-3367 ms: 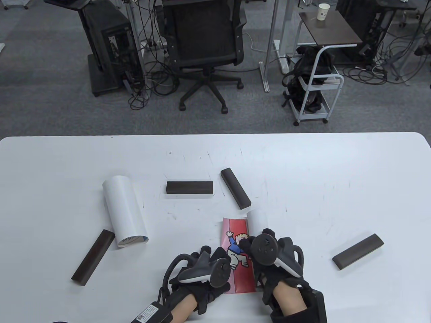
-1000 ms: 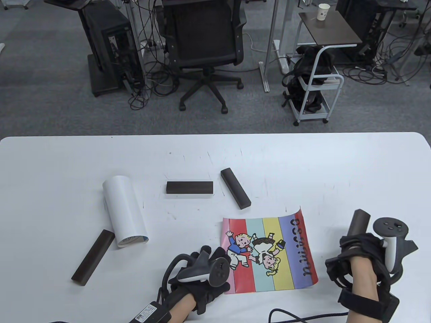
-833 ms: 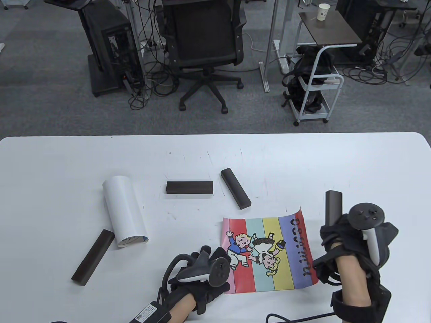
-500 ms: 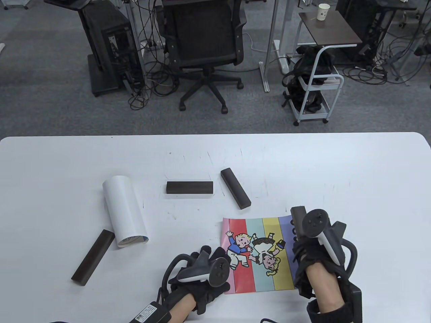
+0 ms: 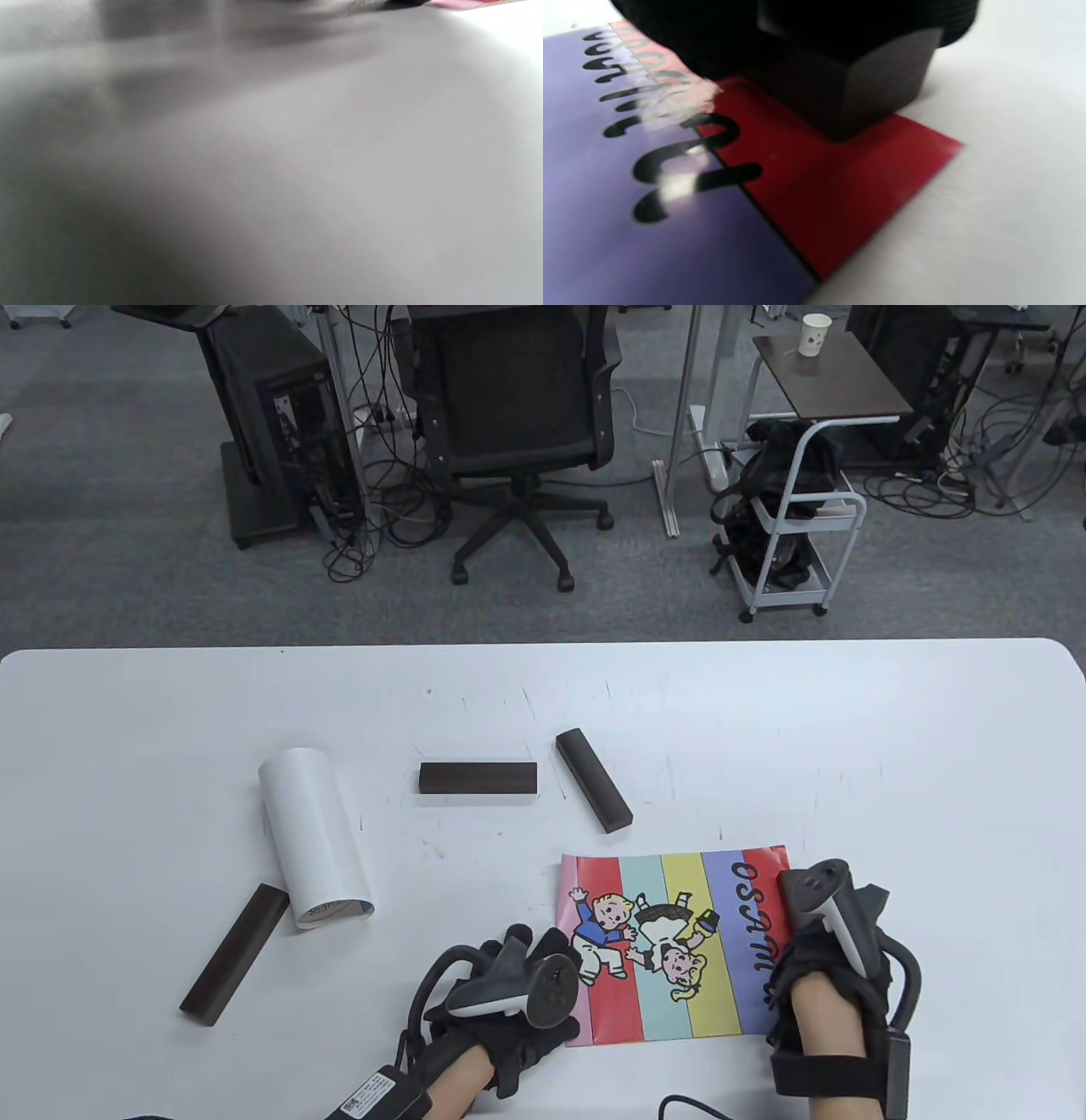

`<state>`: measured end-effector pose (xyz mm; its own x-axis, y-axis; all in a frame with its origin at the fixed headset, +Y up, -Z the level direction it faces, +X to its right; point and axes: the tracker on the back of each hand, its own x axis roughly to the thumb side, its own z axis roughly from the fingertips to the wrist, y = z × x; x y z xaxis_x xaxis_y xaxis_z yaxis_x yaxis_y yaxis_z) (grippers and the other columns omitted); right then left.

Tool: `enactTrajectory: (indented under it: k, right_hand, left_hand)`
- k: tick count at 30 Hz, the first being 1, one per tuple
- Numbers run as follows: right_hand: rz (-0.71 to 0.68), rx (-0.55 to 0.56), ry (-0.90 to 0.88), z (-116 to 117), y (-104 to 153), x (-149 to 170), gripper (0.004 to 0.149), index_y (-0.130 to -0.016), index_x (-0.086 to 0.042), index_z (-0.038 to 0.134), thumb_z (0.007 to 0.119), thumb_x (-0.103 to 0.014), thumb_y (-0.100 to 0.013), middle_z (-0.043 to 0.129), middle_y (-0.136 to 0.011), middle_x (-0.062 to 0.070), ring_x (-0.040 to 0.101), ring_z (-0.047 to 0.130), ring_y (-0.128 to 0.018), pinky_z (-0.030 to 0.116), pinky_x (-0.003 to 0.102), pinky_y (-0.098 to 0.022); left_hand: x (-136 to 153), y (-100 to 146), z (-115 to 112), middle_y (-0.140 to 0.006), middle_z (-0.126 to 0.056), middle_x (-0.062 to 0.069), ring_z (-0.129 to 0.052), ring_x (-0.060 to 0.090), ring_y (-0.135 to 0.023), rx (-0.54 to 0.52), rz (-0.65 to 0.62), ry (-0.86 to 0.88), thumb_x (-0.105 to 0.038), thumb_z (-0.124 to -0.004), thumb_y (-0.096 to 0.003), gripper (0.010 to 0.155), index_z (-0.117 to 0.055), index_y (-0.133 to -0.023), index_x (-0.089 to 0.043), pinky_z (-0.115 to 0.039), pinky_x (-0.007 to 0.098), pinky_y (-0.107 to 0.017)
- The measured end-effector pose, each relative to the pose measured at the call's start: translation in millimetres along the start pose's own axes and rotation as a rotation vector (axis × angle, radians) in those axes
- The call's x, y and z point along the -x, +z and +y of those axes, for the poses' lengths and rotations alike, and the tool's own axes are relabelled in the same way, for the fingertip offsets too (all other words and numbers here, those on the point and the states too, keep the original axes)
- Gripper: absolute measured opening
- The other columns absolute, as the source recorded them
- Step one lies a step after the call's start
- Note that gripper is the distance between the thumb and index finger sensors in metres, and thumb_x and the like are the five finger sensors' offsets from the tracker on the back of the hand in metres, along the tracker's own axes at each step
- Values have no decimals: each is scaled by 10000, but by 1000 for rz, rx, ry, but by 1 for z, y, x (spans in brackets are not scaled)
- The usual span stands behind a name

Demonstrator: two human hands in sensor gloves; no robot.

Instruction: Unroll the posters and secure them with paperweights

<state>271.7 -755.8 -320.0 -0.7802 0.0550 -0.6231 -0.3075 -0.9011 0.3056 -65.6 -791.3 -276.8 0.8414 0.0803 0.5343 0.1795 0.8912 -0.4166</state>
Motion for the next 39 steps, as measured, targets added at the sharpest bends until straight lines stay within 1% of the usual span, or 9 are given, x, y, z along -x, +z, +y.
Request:
enactTrajectory:
  k: [4, 9, 12, 15, 18, 23, 31, 34, 39]
  right_hand:
    - [-198, 172, -174, -30, 24, -16, 814, -987, -111, 354, 794, -478, -408, 404, -1028, 210, 501, 530, -869, 603, 501, -598]
    - [-597, 273, -360, -67, 76, -51, 762, -999, -149, 413, 769, -471, -407, 464, -1036, 190, 481, 571, -861, 605, 487, -616]
    - [-800, 250, -418, -65, 103, -71, 753, -1004, -158, 419, 759, -480, -415, 476, -1045, 180, 481, 576, -865, 607, 487, -626]
    - [-907, 175, -460, -49, 116, -85, 760, -1011, -163, 409, 753, -495, -420, 459, -1057, 173, 481, 558, -879, 599, 488, -638]
    - [-969, 94, -499, -24, 119, -95, 772, -1013, -161, 401, 756, -503, -419, 435, -1066, 177, 489, 513, -903, 575, 502, -655]
    - [-1000, 55, -486, 8, 109, -98, 778, -1013, -158, 392, 752, -511, -421, 414, -1072, 178, 495, 460, -925, 561, 511, -663]
    - [-1009, 29, -510, 24, 100, -90, 779, -1010, -146, 381, 743, -513, -427, 414, -1062, 189, 502, 452, -916, 554, 509, -661]
    - [-1011, 29, -520, 24, 99, -89, 778, -1010, -145, 379, 743, -511, -427, 414, -1061, 188, 502, 449, -916, 552, 510, -661]
    - [-1009, 36, -535, 22, 99, -85, 779, -1010, -144, 376, 743, -509, -428, 409, -1062, 189, 502, 446, -916, 552, 510, -661]
  left_hand:
    - [0, 0, 0, -1175, -165, 28, -203, 476, -1080, 0, -1, 0, -603, -551, -523, 733, -249, -1103, -272, -371, 650, -743]
    - [0, 0, 0, -1175, -159, 28, -200, 475, -1081, 2, 0, -1, -604, -547, -524, 733, -243, -1103, -274, -368, 651, -744]
    - [0, 0, 0, -1175, -157, 27, -195, 475, -1081, 4, 0, 0, -604, -545, -525, 734, -239, -1104, -272, -365, 650, -745]
    - [0, 0, 0, -1175, -155, 26, -193, 474, -1081, 5, 0, 1, -605, -544, -524, 734, -238, -1104, -275, -363, 649, -745]
    - [0, 0, -1, -1175, -154, 28, -193, 474, -1081, 5, 0, 1, -604, -544, -526, 734, -238, -1104, -272, -363, 650, -744]
    - [0, 0, -1, -1176, -156, 27, -194, 475, -1082, 4, 0, 1, -604, -546, -526, 733, -239, -1105, -274, -364, 651, -745]
    - [1, 0, 2, -1183, -208, 19, -253, 459, -1088, -25, 9, -11, -597, -558, -529, 711, -284, -1105, -282, -407, 633, -751]
    - [3, 9, 11, -1171, -351, 44, -422, 436, -1066, -141, 7, 23, -568, -605, -511, 684, -413, -1090, -259, -493, 597, -731]
    - [18, 49, 54, -1150, -463, 75, -563, 403, -1022, -309, 77, 114, -531, -629, -512, 648, -501, -1073, -232, -581, 548, -703]
